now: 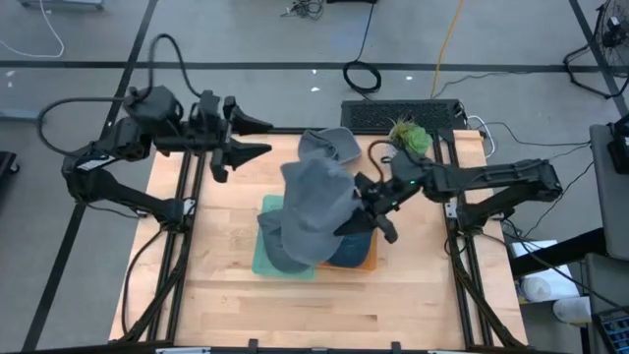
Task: Pick & Place hat
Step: Put the left gray cap into the blue bin
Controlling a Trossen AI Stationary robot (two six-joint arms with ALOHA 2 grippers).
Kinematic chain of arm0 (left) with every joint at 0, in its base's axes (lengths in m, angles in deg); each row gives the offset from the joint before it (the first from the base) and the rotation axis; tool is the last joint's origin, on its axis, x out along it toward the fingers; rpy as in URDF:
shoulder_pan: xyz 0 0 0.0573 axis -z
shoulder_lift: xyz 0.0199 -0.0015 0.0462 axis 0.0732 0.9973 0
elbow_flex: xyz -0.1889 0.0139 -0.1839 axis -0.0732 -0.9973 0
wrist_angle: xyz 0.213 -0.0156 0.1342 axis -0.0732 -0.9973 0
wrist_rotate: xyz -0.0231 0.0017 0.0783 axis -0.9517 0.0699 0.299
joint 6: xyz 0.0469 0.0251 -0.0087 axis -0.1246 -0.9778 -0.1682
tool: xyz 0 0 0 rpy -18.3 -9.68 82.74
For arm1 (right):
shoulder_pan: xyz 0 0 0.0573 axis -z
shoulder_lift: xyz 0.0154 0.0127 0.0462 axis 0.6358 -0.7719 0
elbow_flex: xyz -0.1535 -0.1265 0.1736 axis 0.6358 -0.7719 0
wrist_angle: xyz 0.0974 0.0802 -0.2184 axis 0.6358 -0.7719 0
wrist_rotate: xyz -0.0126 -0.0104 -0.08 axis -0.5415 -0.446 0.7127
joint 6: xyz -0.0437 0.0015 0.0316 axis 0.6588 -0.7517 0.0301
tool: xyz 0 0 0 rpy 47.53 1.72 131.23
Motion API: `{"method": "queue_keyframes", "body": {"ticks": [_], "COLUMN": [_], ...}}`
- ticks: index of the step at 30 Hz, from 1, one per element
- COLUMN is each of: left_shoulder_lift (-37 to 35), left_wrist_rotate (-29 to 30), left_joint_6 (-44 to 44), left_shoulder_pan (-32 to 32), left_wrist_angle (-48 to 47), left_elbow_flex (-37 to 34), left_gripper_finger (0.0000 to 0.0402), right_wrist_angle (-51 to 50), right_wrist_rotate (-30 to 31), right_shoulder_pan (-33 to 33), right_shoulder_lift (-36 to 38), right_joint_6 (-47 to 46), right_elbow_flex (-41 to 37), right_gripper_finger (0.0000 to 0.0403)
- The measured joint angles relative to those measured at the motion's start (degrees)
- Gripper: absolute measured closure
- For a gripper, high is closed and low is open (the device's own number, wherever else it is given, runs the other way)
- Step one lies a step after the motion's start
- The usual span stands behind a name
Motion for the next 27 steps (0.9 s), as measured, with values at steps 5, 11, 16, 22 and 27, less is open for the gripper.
{"method": "queue_keyframes", "body": {"ticks": [5, 11, 16, 22, 27], "left_shoulder_lift": [2.5, 6.1, 8.9, 11.9, 14.0], "left_wrist_rotate": [-1.7, -6.7, -7.8, -10.6, -10.9], "left_joint_6": [-0.5, -0.4, -1.2, -2.4, -2.5], "left_shoulder_pan": [-0.1, -0.1, -0.1, 0.3, 0.5], "left_wrist_angle": [-4.8, -11.5, -13.7, -14.9, -17.2], "left_elbow_flex": [2.3, 4.4, 4.7, 4.7, 4.6], "left_gripper_finger": [0.0102, 0.0077, 0.0080, 0.0091, 0.0096], "right_wrist_angle": [0.5, 3.5, 5.8, 5.6, 5.8], "right_wrist_rotate": [-3.5, -6.5, -7.9, -10.3, -10.4], "right_shoulder_pan": [1.0, 1.7, 2.0, 2.0, 2.1], "right_shoulder_lift": [-3.3, -5.5, -7.1, -8.1, -8.1], "right_joint_6": [-2.6, -5.0, -6.5, -7.2, -7.5], "right_elbow_flex": [0.0, 0.0, 0.0, 0.0, 0.0], "right_gripper_finger": [0.0403, 0.0403, 0.0403, 0.0403, 0.0403]}}
